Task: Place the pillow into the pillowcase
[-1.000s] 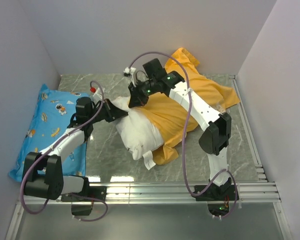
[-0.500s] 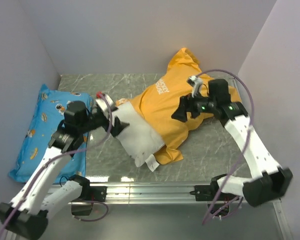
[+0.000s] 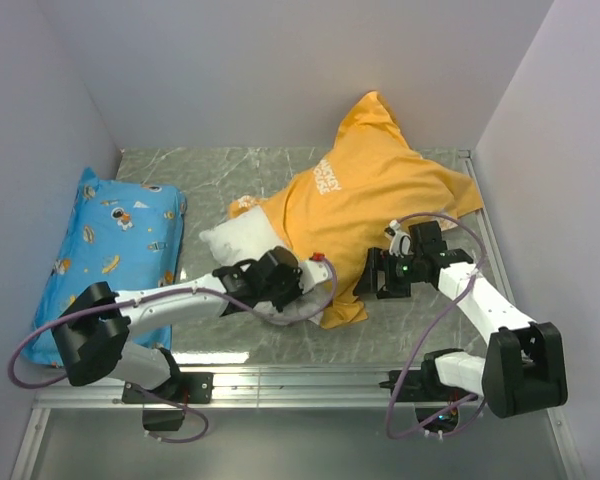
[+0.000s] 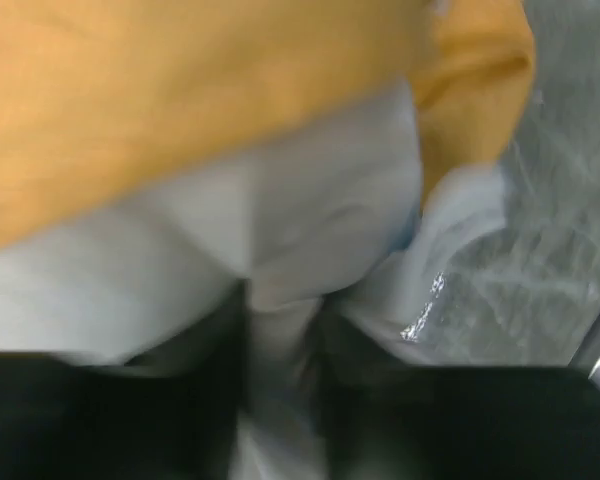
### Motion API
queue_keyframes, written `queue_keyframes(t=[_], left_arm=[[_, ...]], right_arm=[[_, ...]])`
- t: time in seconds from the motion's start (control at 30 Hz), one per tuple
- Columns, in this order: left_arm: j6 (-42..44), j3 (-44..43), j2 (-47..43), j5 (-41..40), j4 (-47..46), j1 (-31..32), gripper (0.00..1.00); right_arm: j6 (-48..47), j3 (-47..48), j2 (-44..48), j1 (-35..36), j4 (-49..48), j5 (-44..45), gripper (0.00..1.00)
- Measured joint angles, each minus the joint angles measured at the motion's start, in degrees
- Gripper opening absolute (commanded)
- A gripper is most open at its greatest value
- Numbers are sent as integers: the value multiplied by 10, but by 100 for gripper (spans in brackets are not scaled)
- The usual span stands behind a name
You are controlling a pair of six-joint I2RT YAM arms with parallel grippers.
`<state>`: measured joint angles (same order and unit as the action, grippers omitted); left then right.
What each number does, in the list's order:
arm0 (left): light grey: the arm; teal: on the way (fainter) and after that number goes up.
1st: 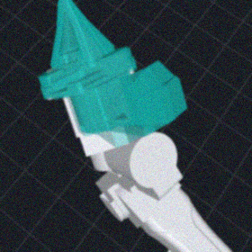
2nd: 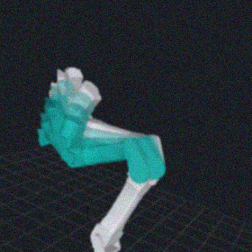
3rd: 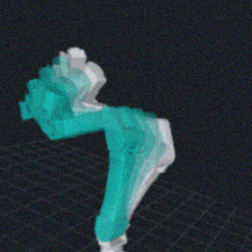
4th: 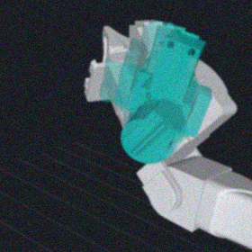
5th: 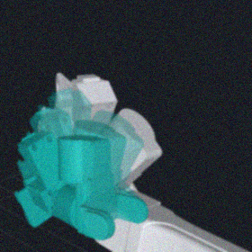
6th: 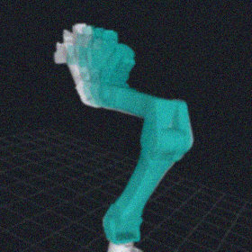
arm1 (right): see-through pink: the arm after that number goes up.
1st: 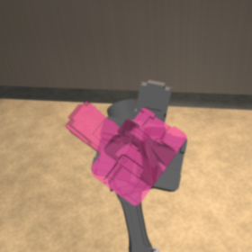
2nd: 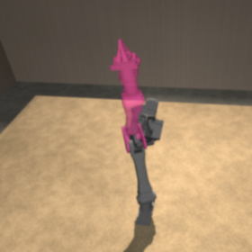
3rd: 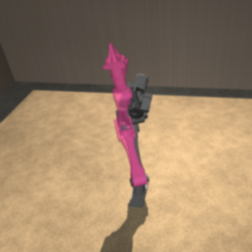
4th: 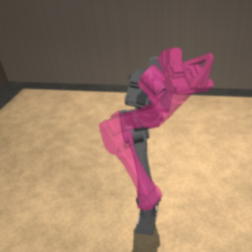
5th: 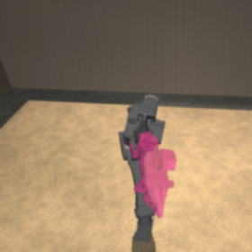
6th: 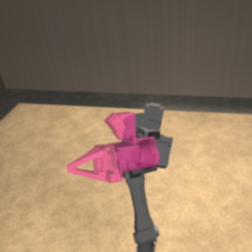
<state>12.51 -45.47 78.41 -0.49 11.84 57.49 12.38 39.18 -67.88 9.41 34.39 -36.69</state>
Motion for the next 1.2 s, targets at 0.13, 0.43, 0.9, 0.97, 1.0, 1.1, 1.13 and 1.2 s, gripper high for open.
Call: queue_keyframes(t=[0.13, 0.43, 0.9, 0.97, 1.0, 1.1, 1.13, 1.2], left_arm=[[-52, -67, 32, 36, 9, -46, 0], [-183, -225, 132, 180, 42, -192, 0], [-370, -253, 191, 309, 33, -281, 0], [-394, -252, 196, 317, 21, -291, 0], [-408, -252, 196, 321, 14, -294, 0], [-449, -251, 198, 331, -16, -301, 0], [-461, -251, 200, 335, -27, -302, 0], [-491, -251, 203, 341, -54, -304, 0]], right_arm=[[-12, 1, -29, 0, -26, -1, 95], [-15, 29, -123, 58, -77, 29, 87], [16, 122, -246, 167, -146, 208, 0], [16, 123, -242, 173, -149, 215, 0], [15, 122, -232, 176, -150, 212, 0], [15, 123, -175, 197, -160, 178, 0], [14, 130, -147, 212, -164, 161, 0], [1, 176, -102, 249, -154, 136, 0]])
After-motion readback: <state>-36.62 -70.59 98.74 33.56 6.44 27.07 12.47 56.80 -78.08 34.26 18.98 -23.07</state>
